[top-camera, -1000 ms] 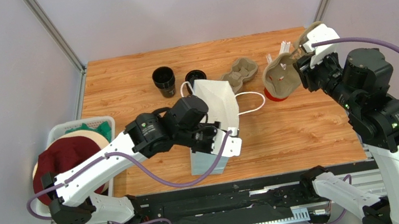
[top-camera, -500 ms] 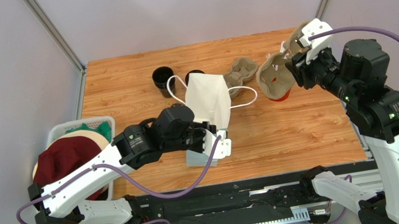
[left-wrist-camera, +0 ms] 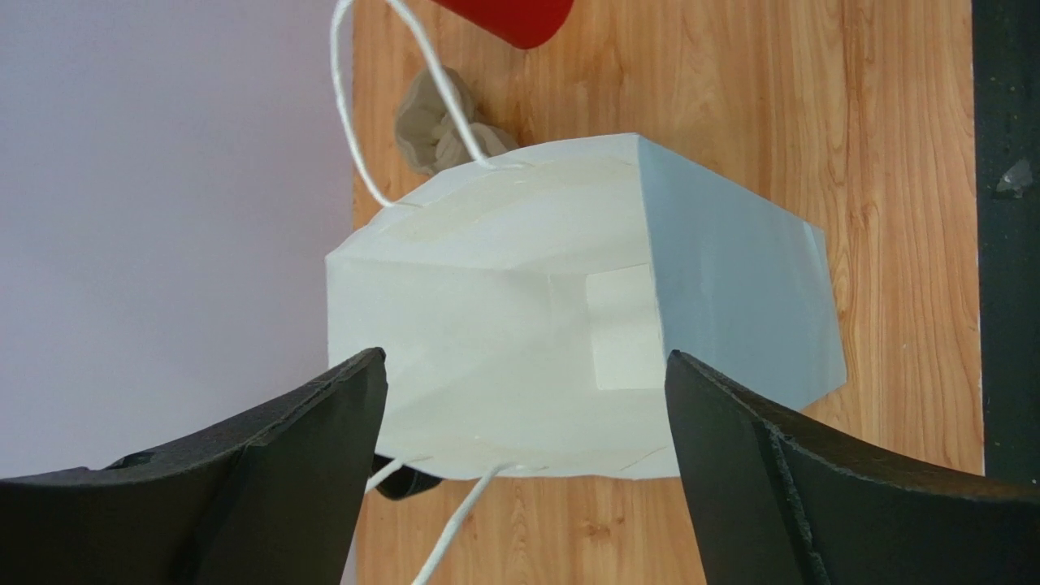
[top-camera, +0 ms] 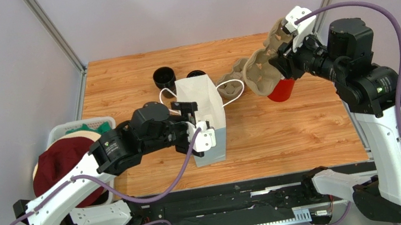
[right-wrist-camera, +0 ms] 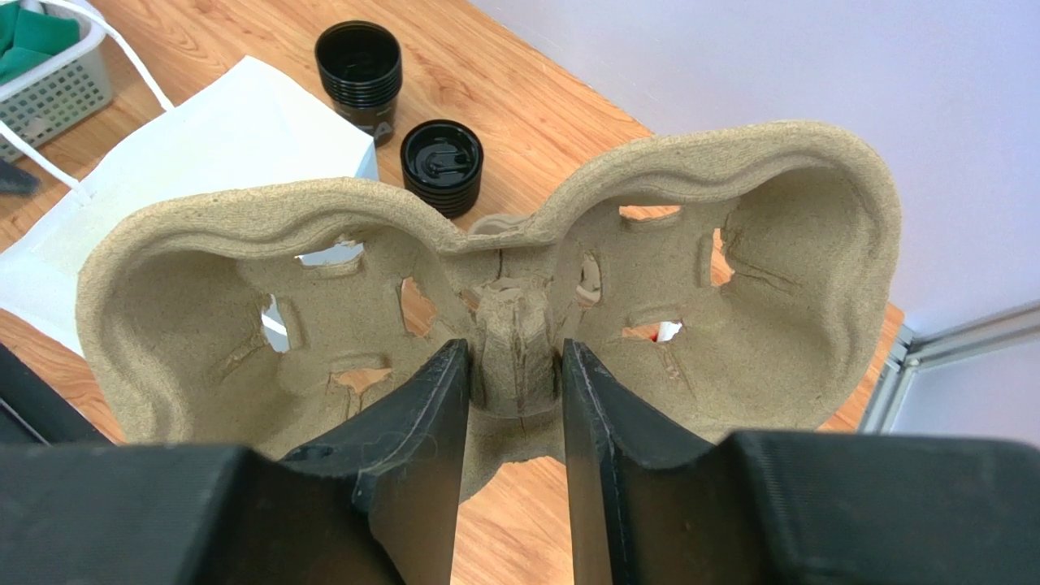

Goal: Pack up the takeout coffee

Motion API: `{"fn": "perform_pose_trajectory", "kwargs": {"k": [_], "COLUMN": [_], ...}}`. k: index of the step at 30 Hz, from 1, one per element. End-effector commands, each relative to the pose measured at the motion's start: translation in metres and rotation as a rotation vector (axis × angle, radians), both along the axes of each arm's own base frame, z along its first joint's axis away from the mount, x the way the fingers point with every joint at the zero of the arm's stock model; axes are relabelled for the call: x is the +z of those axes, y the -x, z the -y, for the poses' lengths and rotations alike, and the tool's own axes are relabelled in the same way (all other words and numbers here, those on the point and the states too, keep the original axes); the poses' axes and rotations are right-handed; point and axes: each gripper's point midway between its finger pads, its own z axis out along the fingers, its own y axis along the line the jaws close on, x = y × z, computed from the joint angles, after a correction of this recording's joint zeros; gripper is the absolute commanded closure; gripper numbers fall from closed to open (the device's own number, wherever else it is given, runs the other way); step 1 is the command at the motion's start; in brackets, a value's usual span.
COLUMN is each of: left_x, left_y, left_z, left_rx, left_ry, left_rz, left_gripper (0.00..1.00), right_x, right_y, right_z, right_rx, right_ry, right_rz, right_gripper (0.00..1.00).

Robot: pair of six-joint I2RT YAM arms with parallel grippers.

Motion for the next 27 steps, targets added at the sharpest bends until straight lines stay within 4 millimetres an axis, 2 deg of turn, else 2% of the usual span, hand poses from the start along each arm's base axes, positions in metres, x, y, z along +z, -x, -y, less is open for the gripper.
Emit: {"fn": "perform_pose_trajectory", "kwargs": {"k": [1,3,5,9,10,12,13,15,16,21,22,25,27], "left_x": [0.07,0.094,0.11,0.11,0.101,0.095,0.084,0.079,0.068,0.059,0.05,0.036,0.032], "left_y": [-0.022,-0.033,-0.043,-0.055,-0.059,-0.064,-0.066,-0.068,-0.067,-0.068,-0.071,-0.079,-0.083], "left_z": [-0.025,-0.041,-0.058,-0.081,-0.084,-0.09,-0.091,-0.095,-0.094,-0.094,-0.092,-0.094,-0.095], "left_rx": [0.168,0.255,0.346,0.472,0.502,0.554,0.575,0.616,0.634,0.649,0.667,0.71,0.723], "left_ry": [0.207,0.283,0.336,0.357,0.329,0.326,0.289,0.292,0.268,0.269,0.245,0.216,0.212], "left_rz": [0.067,0.07,0.064,0.009,-0.012,-0.057,-0.092,-0.148,-0.202,-0.309,-0.341,-0.393,-0.403], "left_gripper": [0.05,0.05,0.05,0.04,0.04,0.04,0.04,0.04,0.05,0.09,0.1,0.2,0.31], "right_x": [0.014,0.017,0.017,0.014,0.013,0.009,0.005,0.002,0.0,-0.007,-0.011,-0.019,-0.021], "right_y": [-0.003,-0.01,-0.018,-0.034,-0.037,-0.044,-0.048,-0.05,-0.051,-0.048,-0.047,-0.044,-0.041], "right_z": [-0.015,-0.021,-0.03,-0.045,-0.048,-0.059,-0.064,-0.073,-0.076,-0.093,-0.097,-0.103,-0.107], "right_rx": [0.071,0.091,0.11,0.136,0.142,0.152,0.158,0.168,0.171,0.212,0.219,0.232,0.244], "right_ry": [0.005,0.034,0.057,0.104,0.118,0.138,0.154,0.163,0.166,0.178,0.189,0.233,0.241], "right_rz": [0.038,0.056,0.062,0.078,0.087,0.088,0.084,0.088,0.086,0.092,0.086,0.092,0.093], "right_gripper": [0.65,0.65,0.64,0.64,0.64,0.64,0.64,0.64,0.64,0.64,0.64,0.64,0.64]}}
